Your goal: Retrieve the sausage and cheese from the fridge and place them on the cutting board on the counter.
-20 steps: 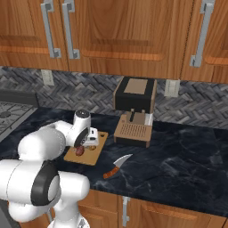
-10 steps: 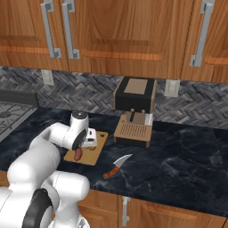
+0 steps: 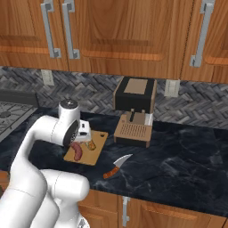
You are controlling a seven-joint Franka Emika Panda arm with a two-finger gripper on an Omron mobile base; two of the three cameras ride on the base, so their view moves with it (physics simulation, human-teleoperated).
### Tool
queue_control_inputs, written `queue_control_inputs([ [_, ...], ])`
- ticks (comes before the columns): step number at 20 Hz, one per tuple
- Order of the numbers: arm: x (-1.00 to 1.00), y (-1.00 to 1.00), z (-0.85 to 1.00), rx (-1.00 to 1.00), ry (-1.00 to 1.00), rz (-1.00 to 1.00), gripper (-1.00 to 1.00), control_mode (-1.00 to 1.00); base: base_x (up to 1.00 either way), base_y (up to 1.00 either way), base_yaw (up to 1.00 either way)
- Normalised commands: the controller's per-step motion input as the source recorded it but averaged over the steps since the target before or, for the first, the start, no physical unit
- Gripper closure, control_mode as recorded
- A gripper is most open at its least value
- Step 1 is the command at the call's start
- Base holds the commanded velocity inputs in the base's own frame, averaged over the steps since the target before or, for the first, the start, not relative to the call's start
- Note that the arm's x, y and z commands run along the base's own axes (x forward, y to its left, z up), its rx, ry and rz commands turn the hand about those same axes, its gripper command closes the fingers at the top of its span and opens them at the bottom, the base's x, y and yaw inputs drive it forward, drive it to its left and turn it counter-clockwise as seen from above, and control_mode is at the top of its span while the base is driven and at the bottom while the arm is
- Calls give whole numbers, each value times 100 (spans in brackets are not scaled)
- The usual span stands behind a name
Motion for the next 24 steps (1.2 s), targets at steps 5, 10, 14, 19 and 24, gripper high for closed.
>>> queue_control_inputs([
  [5, -84, 0, 32, -1, -10, -14, -100, -100, 0, 0, 0],
  [10, -66, 0, 35, 0, -12, -26, -100, -100, 0, 0, 0],
  [14, -31, -7, 57, 0, -13, -20, -100, -100, 0, 0, 0],
  [19, -39, -5, 18, 0, -6, -4, -100, -100, 0, 0, 0],
  [24, 0, 0, 0, 0, 0, 0, -100, -100, 0, 0, 0],
])
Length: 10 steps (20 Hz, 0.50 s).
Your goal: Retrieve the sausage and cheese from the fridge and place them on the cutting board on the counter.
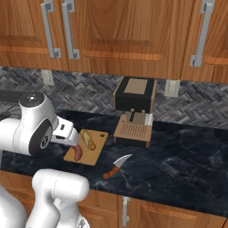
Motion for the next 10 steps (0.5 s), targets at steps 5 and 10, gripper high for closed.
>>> queue_control_inputs([
  [5, 0, 0, 0, 0, 0, 0, -100, -100, 0, 0, 0],
  [10, 0, 0, 0, 0, 0, 0, -100, -100, 0, 0, 0],
])
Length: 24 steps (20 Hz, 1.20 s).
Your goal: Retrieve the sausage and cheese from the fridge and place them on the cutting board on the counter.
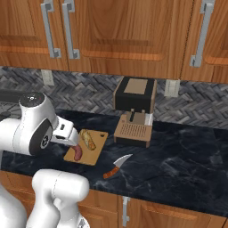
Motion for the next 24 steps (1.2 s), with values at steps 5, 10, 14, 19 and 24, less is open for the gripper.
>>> queue_control_inputs([
  [5, 0, 0, 0, 0, 0, 0, -100, 100, 0, 0, 0],
  [10, 0, 0, 0, 0, 0, 0, -100, 100, -12, 2, 0],
  [14, 0, 0, 0, 0, 0, 0, -100, 100, -99, 0, 0],
  [19, 0, 0, 0, 0, 0, 0, -100, 100, -68, 56, 5],
  [24, 0, 0, 0, 0, 0, 0, -100, 100, 0, 100, 24],
])
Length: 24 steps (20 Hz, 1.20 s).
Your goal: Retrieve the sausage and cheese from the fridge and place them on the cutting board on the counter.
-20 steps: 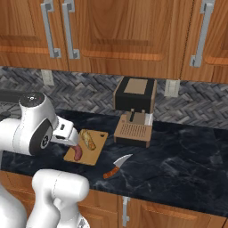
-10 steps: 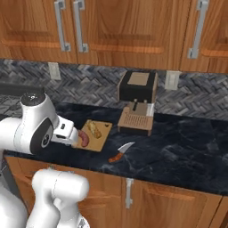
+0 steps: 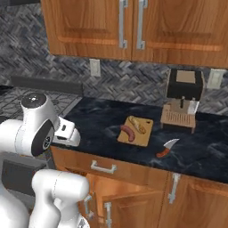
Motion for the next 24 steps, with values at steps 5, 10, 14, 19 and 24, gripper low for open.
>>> queue_control_inputs([
  [5, 0, 0, 0, 0, 0, 0, -100, 100, 0, 100, 23],
  [10, 0, 0, 0, 0, 0, 0, -100, 100, -21, 100, 33],
  [14, 0, 0, 0, 0, 0, 0, -100, 100, -51, 100, 72],
  [19, 0, 0, 0, 0, 0, 0, -100, 100, -37, 100, 75],
  [24, 0, 0, 0, 0, 0, 0, -100, 100, -28, 100, 76],
])
